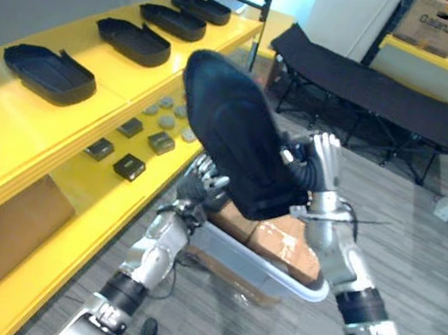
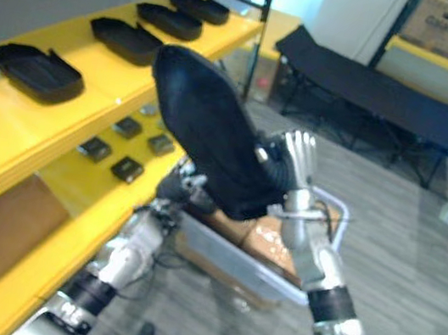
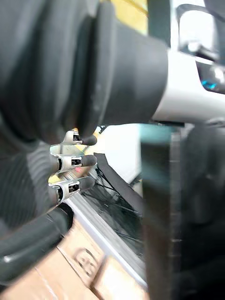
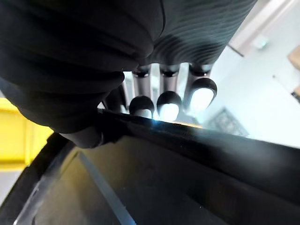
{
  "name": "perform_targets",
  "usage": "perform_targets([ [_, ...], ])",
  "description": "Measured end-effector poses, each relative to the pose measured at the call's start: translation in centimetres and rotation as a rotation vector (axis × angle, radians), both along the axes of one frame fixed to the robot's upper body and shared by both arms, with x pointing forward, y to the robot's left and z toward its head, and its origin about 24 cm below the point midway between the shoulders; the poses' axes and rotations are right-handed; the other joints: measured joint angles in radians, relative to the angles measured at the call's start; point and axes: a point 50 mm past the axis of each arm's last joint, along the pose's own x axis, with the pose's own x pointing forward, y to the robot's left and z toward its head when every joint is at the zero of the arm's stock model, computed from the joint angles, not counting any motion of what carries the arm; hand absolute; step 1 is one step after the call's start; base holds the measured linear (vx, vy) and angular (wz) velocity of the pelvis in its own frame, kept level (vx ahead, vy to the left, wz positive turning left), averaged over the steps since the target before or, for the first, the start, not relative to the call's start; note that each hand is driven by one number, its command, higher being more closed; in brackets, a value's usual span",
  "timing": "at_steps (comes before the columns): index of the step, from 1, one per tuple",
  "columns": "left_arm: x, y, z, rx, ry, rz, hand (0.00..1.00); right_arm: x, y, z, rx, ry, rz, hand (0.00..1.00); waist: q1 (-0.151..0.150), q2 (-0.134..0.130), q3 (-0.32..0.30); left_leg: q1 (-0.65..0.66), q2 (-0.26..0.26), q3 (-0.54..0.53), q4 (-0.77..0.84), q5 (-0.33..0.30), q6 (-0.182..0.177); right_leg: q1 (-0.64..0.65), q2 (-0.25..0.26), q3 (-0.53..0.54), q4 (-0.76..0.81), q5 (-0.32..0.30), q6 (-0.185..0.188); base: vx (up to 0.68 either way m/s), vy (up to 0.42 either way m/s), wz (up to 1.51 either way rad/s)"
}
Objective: Walk over and take plastic housings, then place them on the shelf
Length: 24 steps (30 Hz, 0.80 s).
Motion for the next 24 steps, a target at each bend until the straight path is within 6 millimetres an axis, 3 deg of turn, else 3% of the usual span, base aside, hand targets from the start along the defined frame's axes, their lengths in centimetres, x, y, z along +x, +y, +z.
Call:
perform_targets([
  [6,-0.7,-1.8,-0.5,0.007,0.022,-0.13,0.0,-0.2,0.7,-0.8,-0.005,0.024,0.029,1.0,0.001,0.0,0.0,-0.002,-0.002,-0.005,0.0,0.001,0.001,0.0,-0.001,-0.002,-0.001,0.0,0.001,0.0,0.0,0.01],
  [7,-0.9,-2.4,-0.7,0.016,0.027,-0.162,1.0,-0.3,0.9,-1.0,-0.004,0.031,0.037,1.0,0.001,0.0,0.0,-0.003,-0.002,-0.007,0.0,0.001,0.001,0.0,-0.001,-0.004,-0.001,0.001,0.001,0.0,-0.002,0.03],
  [16,-1.6,-3.5,-1.3,0.127,0.025,-0.16,1.0,-0.4,1.1,-1.0,0.058,0.032,0.049,1.0,0.002,0.0,0.0,-0.006,-0.005,-0.012,0.001,0.001,0.002,0.001,-0.001,-0.007,-0.002,0.001,0.002,0.0,-0.001,0.01],
  [24,-1.3,-2.6,-1.0,0.178,0.0,-0.013,1.0,-0.9,3.1,-1.0,0.196,0.051,0.142,1.0,0.0,-0.001,-0.002,-0.005,-0.004,-0.013,0.001,0.002,0.002,0.002,-0.001,-0.006,-0.003,0.001,0.002,0.0,0.0,0.0],
])
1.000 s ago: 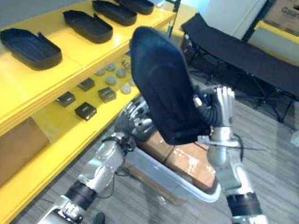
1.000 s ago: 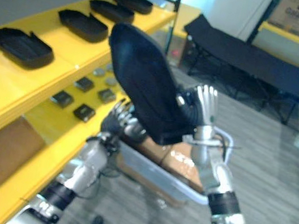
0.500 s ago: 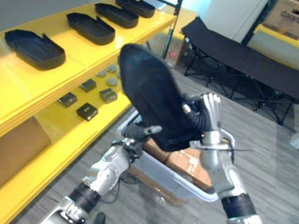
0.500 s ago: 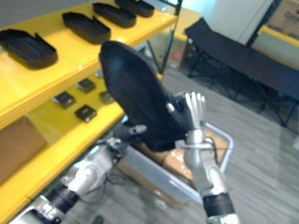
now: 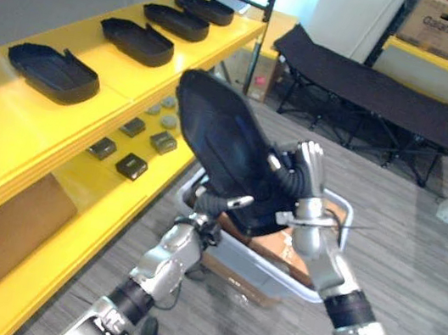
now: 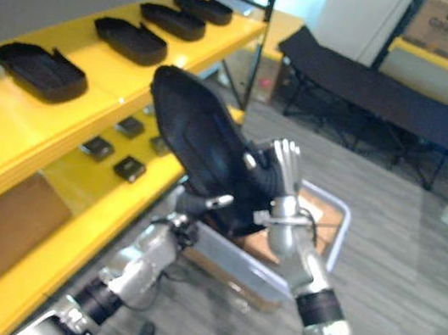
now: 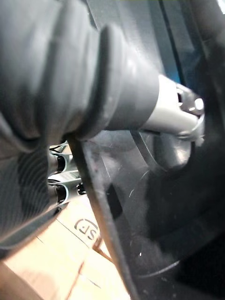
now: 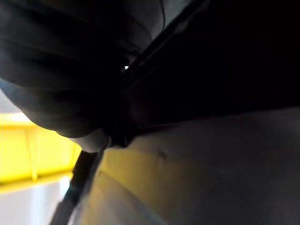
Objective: Walk over and take plastic housings, then place them on the shelf
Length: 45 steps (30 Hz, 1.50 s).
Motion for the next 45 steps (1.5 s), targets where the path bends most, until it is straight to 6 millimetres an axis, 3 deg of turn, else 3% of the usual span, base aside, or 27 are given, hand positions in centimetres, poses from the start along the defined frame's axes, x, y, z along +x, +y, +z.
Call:
perform_targets([
  [11,-0.5,1.3,0.1,0.128,-0.096,0.157,1.0,-1.5,1.2,-1.1,0.08,0.021,0.064,1.0,-0.002,-0.003,-0.018,0.006,-0.002,0.005,-0.001,-0.001,-0.001,0.013,0.0,0.002,-0.02,0.004,0.003,0.0,-0.001,0.0],
  [12,-0.5,1.4,0.1,0.128,-0.096,0.158,1.0,-1.6,1.2,-1.1,0.081,0.021,0.065,0.0,-0.002,-0.003,-0.018,0.006,-0.001,0.006,-0.001,-0.001,-0.001,0.013,0.001,0.003,-0.023,0.004,0.003,-0.02,-0.006,-0.05],
  [19,-0.4,3.2,1.0,0.122,-0.138,0.236,1.0,-2.7,1.5,-2.5,0.067,0.064,0.121,0.0,-0.006,-0.003,-0.018,0.006,-0.001,0.016,-0.001,-0.002,-0.001,0.012,0.001,0.011,-0.034,0.009,0.002,-0.01,-0.001,-0.04],
  [24,-0.6,3.7,1.5,0.207,-0.171,0.288,1.0,-2.7,1.3,-3.1,0.112,0.135,0.147,0.0,-0.005,-0.004,-0.019,0.005,-0.003,0.017,-0.001,-0.002,-0.001,0.013,0.0,0.011,-0.045,0.014,0.004,0.0,0.0,0.0],
  [31,-0.7,5.9,2.1,0.332,-0.224,0.468,1.0,-2.6,1.8,-4.2,0.108,0.23,0.166,0.0,-0.003,-0.017,-0.028,0.005,-0.002,0.022,-0.001,-0.003,-0.001,0.015,0.002,0.011,-0.056,0.02,0.002,0.0,0.0,-0.01],
  [35,-1.1,7.0,1.5,0.373,-0.206,0.533,1.0,-2.5,1.8,-4.4,0.113,0.256,0.161,0.0,0.0,-0.026,-0.034,0.005,-0.002,0.023,-0.001,-0.003,-0.001,0.018,0.003,0.011,-0.063,0.024,0.002,0.0,0.0,0.0],
  [38,-1.8,8.1,0.7,0.477,-0.205,0.595,1.0,-2.0,0.8,-4.3,0.133,0.264,0.096,0.0,0.0,-0.026,-0.034,0.005,-0.001,0.024,-0.002,-0.003,-0.001,0.018,0.004,0.011,-0.063,0.027,0.001,-0.02,0.004,-0.01],
  [45,-4.9,11.5,-3.8,0.708,-0.022,0.728,1.0,-1.3,-2.6,-2.5,0.293,0.221,-0.017,0.0,0.001,-0.019,-0.038,0.007,0.004,0.046,-0.002,-0.006,-0.005,0.009,0.009,0.019,-0.063,0.025,-0.006,-0.03,0.002,-0.06],
])
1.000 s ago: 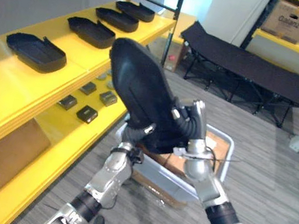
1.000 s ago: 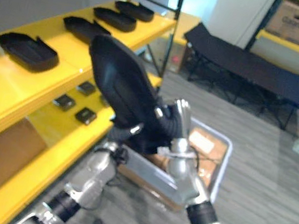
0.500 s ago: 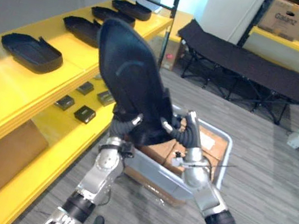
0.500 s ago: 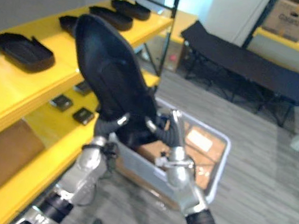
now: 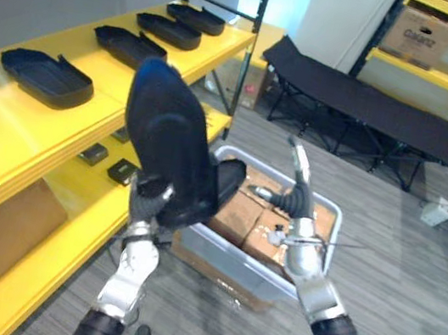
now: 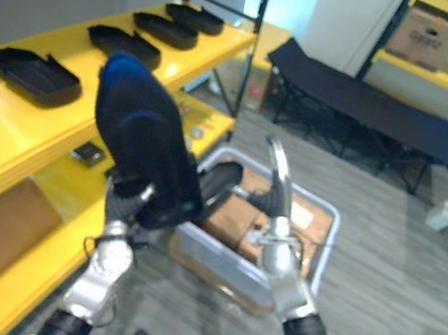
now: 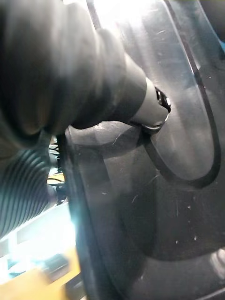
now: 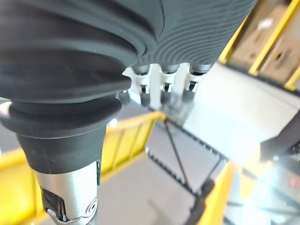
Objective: Walk over and take plastic housings, then place them on the shelf
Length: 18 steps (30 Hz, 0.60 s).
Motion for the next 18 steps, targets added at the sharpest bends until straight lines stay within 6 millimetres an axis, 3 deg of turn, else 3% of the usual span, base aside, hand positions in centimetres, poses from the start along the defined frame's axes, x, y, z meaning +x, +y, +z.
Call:
perform_targets([
  [5,-3.0,2.7,-2.5,0.057,0.102,0.193,1.0,-1.0,-2.6,3.8,0.159,-0.157,-0.02,0.0,0.0,0.009,-0.007,0.0,0.0,0.002,0.0,-0.001,0.0,-0.002,0.0,0.001,0.0,-0.001,-0.001,0.0,0.001,-0.01],
  [9,-4.6,5.6,-2.8,0.061,0.11,0.377,1.0,-2.5,-4.8,3.7,0.302,-0.125,0.08,0.0,0.0,0.016,-0.016,0.0,-0.001,0.002,0.0,-0.001,0.0,-0.002,-0.001,0.001,0.0,-0.002,-0.002,0.0,0.0,0.0],
  [11,-5.3,7.0,-2.5,0.057,0.073,0.446,1.0,-3.8,-6.7,1.2,0.375,-0.017,0.06,0.0,0.0,0.022,-0.022,-0.001,-0.003,0.003,-0.001,-0.004,0.0,-0.003,-0.003,0.001,0.002,-0.003,-0.001,0.0,0.0,0.0],
  [14,-6.2,7.5,-1.8,0.036,-0.006,0.474,1.0,-5.4,-8.3,-1.6,0.468,0.097,0.004,0.0,-0.005,0.033,-0.029,-0.002,-0.007,0.009,-0.001,-0.006,0.002,-0.014,-0.01,0.007,0.012,-0.013,0.008,-0.01,0.016,-0.05],
  [18,-6.9,7.0,1.4,-0.033,-0.223,0.431,1.0,-8.4,-9.7,-7.8,0.623,0.31,-0.196,0.0,-0.029,0.045,-0.037,-0.001,-0.013,0.015,-0.001,-0.009,0.006,-0.02,-0.013,0.013,0.016,-0.017,0.01,0.0,0.007,-0.04],
])
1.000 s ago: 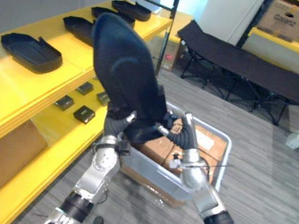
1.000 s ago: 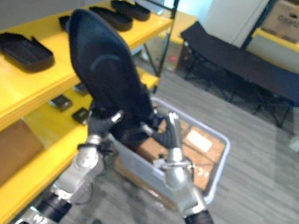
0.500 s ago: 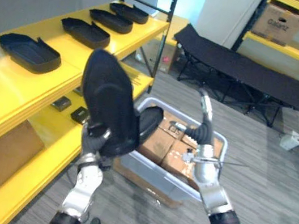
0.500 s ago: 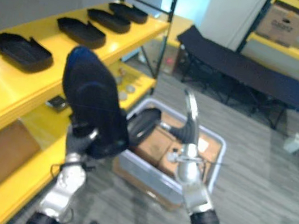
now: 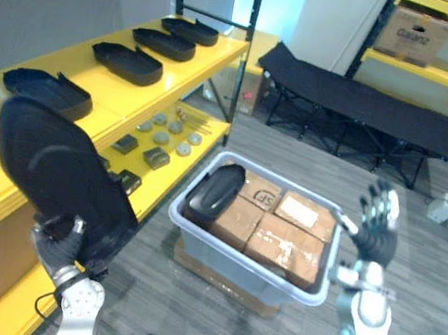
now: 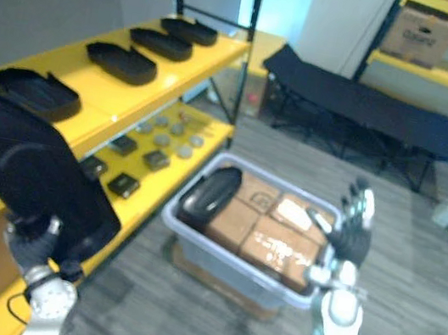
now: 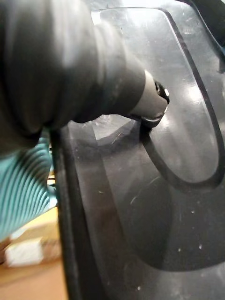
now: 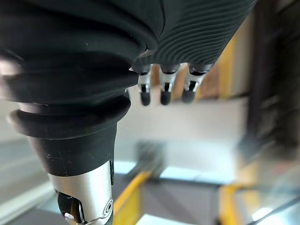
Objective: Walk over and take plastic housings, then place them on the shelf
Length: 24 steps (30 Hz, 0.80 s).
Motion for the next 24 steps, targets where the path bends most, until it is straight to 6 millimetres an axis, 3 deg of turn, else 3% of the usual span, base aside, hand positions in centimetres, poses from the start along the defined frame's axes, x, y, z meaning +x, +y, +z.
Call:
perform_targets([
  [3,-0.1,-0.4,1.8,-0.011,-0.111,-0.052,1.0,-1.5,-0.2,-2.7,0.067,0.103,-0.081,0.0,-0.006,0.013,-0.008,0.0,0.001,0.012,0.0,-0.002,0.0,-0.012,0.0,0.022,0.0,0.002,0.0,-0.01,0.012,-0.17],
  [9,0.2,-0.8,4.1,-0.032,-0.244,-0.184,1.0,-1.3,-0.1,-3.0,0.098,0.091,-0.129,0.0,-0.013,0.024,-0.014,0.0,0.002,0.011,0.0,-0.002,0.0,-0.012,-0.004,0.022,0.0,0.002,0.0,0.0,0.001,-0.01],
  [10,0.1,-0.8,5.4,-0.073,-0.329,-0.216,1.0,-1.2,0.3,-4.9,0.165,0.162,-0.135,0.0,-0.008,0.041,-0.035,-0.002,-0.001,0.01,0.0,-0.003,0.0,-0.012,-0.007,0.021,-0.003,0.002,0.001,0.0,0.0,0.0],
  [20,0.6,-0.9,5.8,-0.062,-0.345,-0.261,1.0,-1.6,-0.4,-5.1,0.171,0.169,-0.158,0.0,-0.014,0.036,-0.034,-0.005,-0.003,0.015,0.001,-0.003,0.0,-0.029,-0.014,0.027,0.02,-0.002,0.002,0.0,0.002,-0.01],
  [24,1.5,-0.6,6.9,-0.027,-0.38,-0.334,1.0,-2.0,-1.6,-4.1,0.177,0.131,-0.184,0.0,-0.024,0.021,0.003,-0.002,0.002,0.042,0.006,-0.009,0.009,-0.068,-0.016,0.059,0.083,-0.025,0.002,-0.02,0.009,-0.14],
])
